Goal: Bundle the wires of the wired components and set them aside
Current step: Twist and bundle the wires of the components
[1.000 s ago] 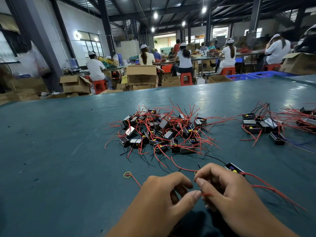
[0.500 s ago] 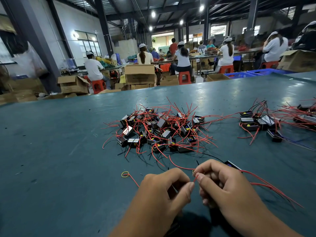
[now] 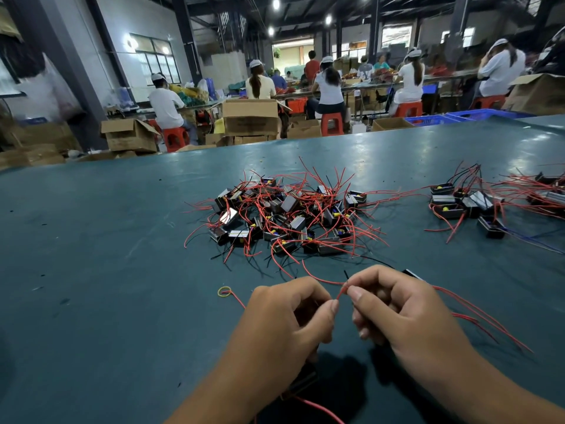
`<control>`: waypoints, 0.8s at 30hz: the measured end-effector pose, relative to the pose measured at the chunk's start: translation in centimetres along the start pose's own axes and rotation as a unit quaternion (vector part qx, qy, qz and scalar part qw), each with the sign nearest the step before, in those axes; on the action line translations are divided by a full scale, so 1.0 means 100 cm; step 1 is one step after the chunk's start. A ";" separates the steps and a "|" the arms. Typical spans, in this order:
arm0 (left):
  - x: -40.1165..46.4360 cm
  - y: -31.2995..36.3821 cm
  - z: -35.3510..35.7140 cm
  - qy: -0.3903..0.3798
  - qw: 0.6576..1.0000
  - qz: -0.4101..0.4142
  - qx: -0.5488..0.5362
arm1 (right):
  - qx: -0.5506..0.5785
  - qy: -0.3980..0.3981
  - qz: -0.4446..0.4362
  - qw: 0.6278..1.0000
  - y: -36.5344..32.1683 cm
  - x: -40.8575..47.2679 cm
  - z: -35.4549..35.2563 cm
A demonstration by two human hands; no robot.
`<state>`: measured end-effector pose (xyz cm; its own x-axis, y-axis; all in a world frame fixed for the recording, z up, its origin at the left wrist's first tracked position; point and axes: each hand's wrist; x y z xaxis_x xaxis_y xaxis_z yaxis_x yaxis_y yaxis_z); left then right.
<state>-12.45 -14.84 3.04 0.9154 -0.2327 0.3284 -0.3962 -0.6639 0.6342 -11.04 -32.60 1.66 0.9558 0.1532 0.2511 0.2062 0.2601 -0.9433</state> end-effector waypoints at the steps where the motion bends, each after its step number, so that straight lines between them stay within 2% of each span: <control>1: 0.000 -0.001 0.000 0.000 1.000 -0.001 0.000 | 0.003 0.000 0.001 1.000 0.000 0.000 0.000; 11: 0.000 -0.002 -0.001 0.007 1.000 -0.006 0.004 | 0.035 0.010 0.028 0.999 0.001 0.003 0.000; 17: 0.001 0.000 -0.003 0.004 1.000 -0.005 0.010 | 0.028 -0.011 0.051 0.998 0.001 0.004 0.001; 24: 0.001 -0.001 -0.002 0.001 1.000 -0.017 -0.010 | 0.076 0.003 0.054 0.996 -0.001 0.002 0.005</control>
<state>-12.34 -14.67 3.20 0.9284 -0.2077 0.3080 -0.3656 -0.6575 0.6588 -10.92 -32.16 1.91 0.9721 0.1817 0.1481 0.0685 0.3841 -0.9207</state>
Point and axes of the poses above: each hand's wrist, its own x-axis towards the middle knuckle, its own z-axis out of the palm, y = z × x, and after that the axes turned 14 degrees about x, right-handed
